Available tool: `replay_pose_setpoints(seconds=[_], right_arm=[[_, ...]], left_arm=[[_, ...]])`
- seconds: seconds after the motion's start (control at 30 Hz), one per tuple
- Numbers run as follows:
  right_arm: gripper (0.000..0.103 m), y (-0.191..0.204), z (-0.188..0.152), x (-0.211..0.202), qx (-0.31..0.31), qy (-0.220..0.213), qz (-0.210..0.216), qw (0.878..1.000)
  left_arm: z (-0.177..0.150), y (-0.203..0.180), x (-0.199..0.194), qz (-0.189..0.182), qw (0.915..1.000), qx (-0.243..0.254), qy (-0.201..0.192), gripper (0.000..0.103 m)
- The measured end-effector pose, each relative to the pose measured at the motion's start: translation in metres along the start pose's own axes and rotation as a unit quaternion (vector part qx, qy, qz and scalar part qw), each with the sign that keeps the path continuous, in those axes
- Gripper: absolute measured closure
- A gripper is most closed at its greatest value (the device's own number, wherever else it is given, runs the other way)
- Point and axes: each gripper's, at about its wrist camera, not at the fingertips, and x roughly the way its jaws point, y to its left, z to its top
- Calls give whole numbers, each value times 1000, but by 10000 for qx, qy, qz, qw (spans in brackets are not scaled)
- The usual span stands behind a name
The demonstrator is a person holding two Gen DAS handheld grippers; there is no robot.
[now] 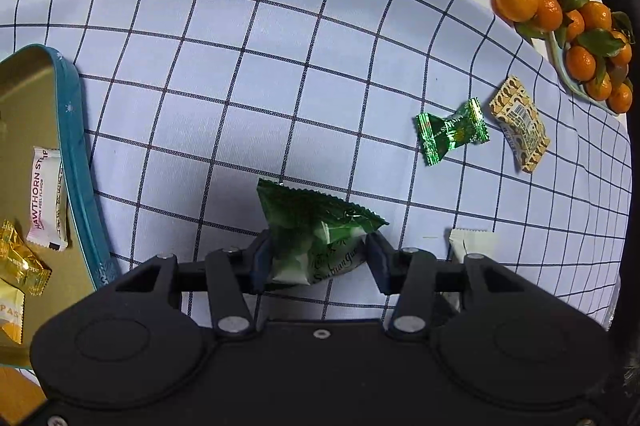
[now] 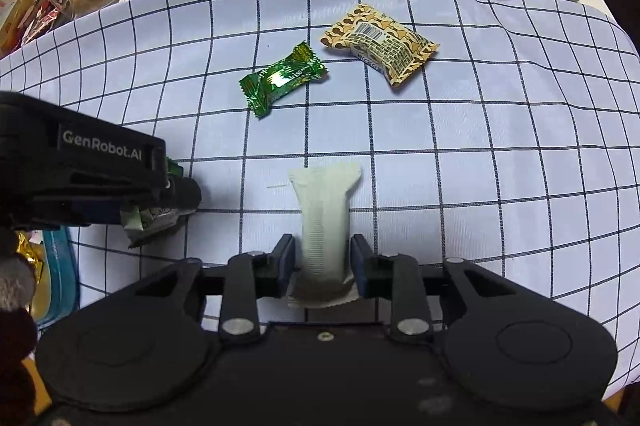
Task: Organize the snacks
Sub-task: 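Lift and carry the green bag toward the gold tray while the right tool lifts the white bar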
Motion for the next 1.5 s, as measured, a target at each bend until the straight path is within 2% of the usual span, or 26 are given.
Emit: replay_pose_setpoints(seconds=[0.07, 0.2, 0.23, 0.27, 0.3, 0.5, 0.67, 0.83, 0.97, 1.1, 1.2, 1.5], right_arm=[[56, 3, 0, 0, -59, 16, 28, 10000], [57, 4, 2, 0, -54, 55, 24, 10000], [62, 2, 3, 1, -25, 65, 2, 10000], [75, 1, 5, 1, -15, 67, -79, 9999], [79, -2, 8, 2, -17, 84, -156, 9998], [81, -20, 19, -7, 475, 117, 130, 9987], [81, -21, 28, -25, 665, -141, 194, 9975], [81, -12, 32, -31, 901, -333, 205, 9952], [81, 10, 28, -34, 840, -449, 313, 9950], [81, 39, 24, -40, 638, -639, 392, 9951], [81, 67, 19, -44, 392, -786, 433, 9952], [81, 165, 2, -52, -426, -898, 832, 9916]], left_arm=[[0, -3, 1, 35, 10000, 45, 13, 47], [3, -4, 2, 51, 10000, 41, 62, 47], [4, -4, 2, 41, 10000, 43, 70, 47], [4, -3, 2, 30, 10000, 38, 67, 48], [4, -3, 2, 26, 10000, 41, 60, 48], [0, -4, -5, -70, 9999, 92, -68, 48], [-6, -4, -25, 46, 9984, 251, -504, 48], [-4, 15, -50, 295, 9946, 163, -977, 48], [-3, 42, -68, 485, 9910, 0, -1247, 48], [-6, 77, -85, 528, 9883, -334, -1389, 48], [-11, 106, -96, 691, 9848, -605, -1474, 48], [-23, 196, -120, 913, 9769, -1440, -1292, 48]])
